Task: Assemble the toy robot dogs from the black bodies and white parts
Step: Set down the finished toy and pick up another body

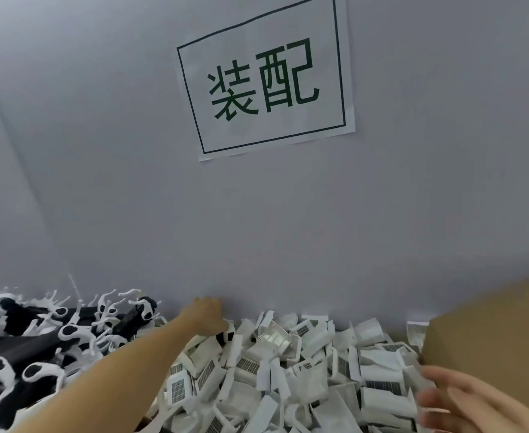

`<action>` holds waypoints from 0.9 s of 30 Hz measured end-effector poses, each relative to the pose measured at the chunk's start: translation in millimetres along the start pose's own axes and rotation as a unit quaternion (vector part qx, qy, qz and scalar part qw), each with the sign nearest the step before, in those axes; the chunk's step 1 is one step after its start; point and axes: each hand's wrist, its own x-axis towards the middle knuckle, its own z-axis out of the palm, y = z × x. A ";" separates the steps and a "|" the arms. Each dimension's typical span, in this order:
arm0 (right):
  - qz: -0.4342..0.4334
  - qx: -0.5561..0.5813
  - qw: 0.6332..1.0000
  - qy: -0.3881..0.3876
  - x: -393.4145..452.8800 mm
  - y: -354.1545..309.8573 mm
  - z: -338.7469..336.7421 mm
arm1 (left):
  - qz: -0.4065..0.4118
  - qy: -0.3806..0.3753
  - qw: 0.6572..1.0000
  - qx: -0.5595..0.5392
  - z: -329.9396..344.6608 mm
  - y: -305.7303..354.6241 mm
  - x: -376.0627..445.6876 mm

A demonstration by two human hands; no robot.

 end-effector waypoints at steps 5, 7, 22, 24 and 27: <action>-0.020 -0.103 0.988 0.116 -0.3 -8.5 43.5 | 0.026 0.014 0.999 -0.013 -8.5 -3.9 -7.2; -0.015 -0.136 0.983 0.124 -2.0 -8.9 43.8 | 0.018 0.062 0.997 -0.039 -20.9 -8.9 -12.0; -0.058 -0.213 0.968 0.124 3.7 18.0 57.7 | 0.041 0.209 0.811 -0.545 -106.6 47.4 -153.1; -0.053 -0.222 0.967 0.111 4.3 21.7 62.4 | 0.020 0.175 0.742 -0.647 -93.9 70.4 -176.3; -0.027 -0.228 0.968 0.099 4.5 26.5 64.4 | -0.008 0.136 0.633 -0.762 -64.2 105.7 -202.9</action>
